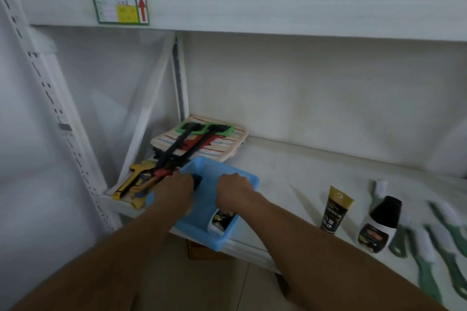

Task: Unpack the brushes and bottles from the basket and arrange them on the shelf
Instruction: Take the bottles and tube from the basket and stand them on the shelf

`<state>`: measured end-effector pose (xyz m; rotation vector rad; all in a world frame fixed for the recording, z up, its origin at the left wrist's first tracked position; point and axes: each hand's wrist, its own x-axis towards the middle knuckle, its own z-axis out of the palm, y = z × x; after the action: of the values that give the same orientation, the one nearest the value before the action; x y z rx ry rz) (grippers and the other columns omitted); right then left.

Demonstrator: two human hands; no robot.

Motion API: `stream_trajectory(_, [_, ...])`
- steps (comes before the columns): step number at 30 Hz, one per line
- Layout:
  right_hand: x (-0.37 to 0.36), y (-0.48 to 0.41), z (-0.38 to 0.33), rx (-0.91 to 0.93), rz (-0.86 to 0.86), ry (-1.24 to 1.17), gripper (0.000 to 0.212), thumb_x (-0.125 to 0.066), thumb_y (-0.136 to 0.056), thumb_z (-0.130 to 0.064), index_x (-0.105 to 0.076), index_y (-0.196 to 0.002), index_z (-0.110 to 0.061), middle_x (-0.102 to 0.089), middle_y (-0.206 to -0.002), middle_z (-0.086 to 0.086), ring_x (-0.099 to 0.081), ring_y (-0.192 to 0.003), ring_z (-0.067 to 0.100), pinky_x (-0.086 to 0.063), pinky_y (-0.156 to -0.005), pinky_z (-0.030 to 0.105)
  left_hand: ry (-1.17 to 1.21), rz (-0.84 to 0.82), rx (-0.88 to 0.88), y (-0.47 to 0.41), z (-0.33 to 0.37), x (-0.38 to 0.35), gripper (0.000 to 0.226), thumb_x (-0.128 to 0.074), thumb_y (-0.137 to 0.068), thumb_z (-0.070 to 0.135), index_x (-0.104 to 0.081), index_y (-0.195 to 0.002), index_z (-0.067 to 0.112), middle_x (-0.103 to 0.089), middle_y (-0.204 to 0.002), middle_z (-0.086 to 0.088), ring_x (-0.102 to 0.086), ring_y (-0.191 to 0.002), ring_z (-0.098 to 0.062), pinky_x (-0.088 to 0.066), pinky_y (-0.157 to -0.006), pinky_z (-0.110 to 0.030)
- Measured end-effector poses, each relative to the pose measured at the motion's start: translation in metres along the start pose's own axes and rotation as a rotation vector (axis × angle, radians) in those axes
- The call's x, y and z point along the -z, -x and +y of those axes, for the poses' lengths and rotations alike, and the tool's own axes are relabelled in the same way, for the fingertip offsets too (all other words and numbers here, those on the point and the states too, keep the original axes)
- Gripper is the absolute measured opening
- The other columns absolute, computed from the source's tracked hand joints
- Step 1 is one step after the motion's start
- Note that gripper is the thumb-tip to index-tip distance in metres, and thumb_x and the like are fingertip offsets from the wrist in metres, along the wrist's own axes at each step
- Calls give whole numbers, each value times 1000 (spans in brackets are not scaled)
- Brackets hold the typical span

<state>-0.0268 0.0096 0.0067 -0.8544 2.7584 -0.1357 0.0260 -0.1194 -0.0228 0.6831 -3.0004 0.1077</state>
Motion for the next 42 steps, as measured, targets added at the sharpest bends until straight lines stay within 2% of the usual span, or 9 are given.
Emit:
stream_trajectory(5, [-22,-29,-18,-43,-104,34,36,-64,-90,-24,-59,-122,-9,-61,-123,11,-59,-113,28,-49,-89,37,-174,-29,-27,-10,-1,-15,29,-55,-90,17,-60,-118,17,-65,-117,-6,-60,-108,-25,-50,-85,-35])
stream_trajectory(10, [-45,-37,-30,-227,-68,-199,71,-71,-88,-20,-30,-143,1,-38,-138,20,-45,-126,35,-44,-107,43,0,-137,-74,-21,-7,-30,33,-58,-87,16,-60,-119,24,-67,-115,-4,-64,-106,-23,-51,-82,-34])
stream_trajectory(14, [-32,-29,-21,-218,-19,-501,44,-75,-81,-28,-60,-115,-5,-65,-114,13,-65,-104,28,-57,-90,40,258,-113,-49,-30,-9,-22,11,-46,-95,23,-56,-95,21,-66,-91,-3,-63,-81,-22,-52,-68,-34])
stream_trajectory(18, [16,-1,7,-195,199,-880,27,-77,-75,-26,-60,-89,-11,-63,-86,6,-60,-72,18,-48,-58,25,516,208,34,-40,3,11,15,-53,-93,31,-54,-87,17,-63,-77,-6,-51,-62,-21,-45,-64,-32])
stream_trajectory(22, [79,38,66,-95,477,-1169,21,-80,-69,-8,-61,-61,-13,-64,-64,5,-61,-56,19,-54,-57,35,914,297,-52,-47,40,55,16,-67,-79,31,-64,-90,21,-69,-86,-4,-64,-79,-26,-52,-73,-38])
stream_trajectory(25, [119,65,137,-68,612,-1140,28,-83,-70,-5,-60,-79,-18,-69,-77,6,-68,-66,20,-58,-67,36,1197,202,-162,-50,88,68,16,-74,-74,20,-68,-89,20,-74,-90,-7,-69,-84,-27,-55,-83,-46])
stream_trajectory(29, [138,84,244,-104,601,-1134,52,-89,-66,-4,-62,-110,-7,-73,-104,17,-74,-90,28,-62,-82,42,1383,-2,-347,-47,166,72,28,-73,-77,-8,-64,-87,17,-71,-92,-9,-64,-82,-18,-50,-82,-36])
stream_trajectory(38, [48,45,350,-236,398,-988,36,-86,-68,3,-69,-101,3,-74,-96,17,-71,-89,30,-57,-85,44,1237,-236,-374,-76,269,-6,50,-79,-56,19,-61,-103,17,-71,-106,-8,-68,-99,-28,-53,-92,-55])
stream_trajectory(42, [18,34,357,-266,356,-895,43,-88,-66,-6,-68,-103,-7,-74,-99,12,-70,-86,21,-55,-69,29,1122,-253,-424,-79,288,-40,38,-72,-68,15,-60,-103,23,-71,-104,-6,-69,-97,-26,-55,-89,-53])
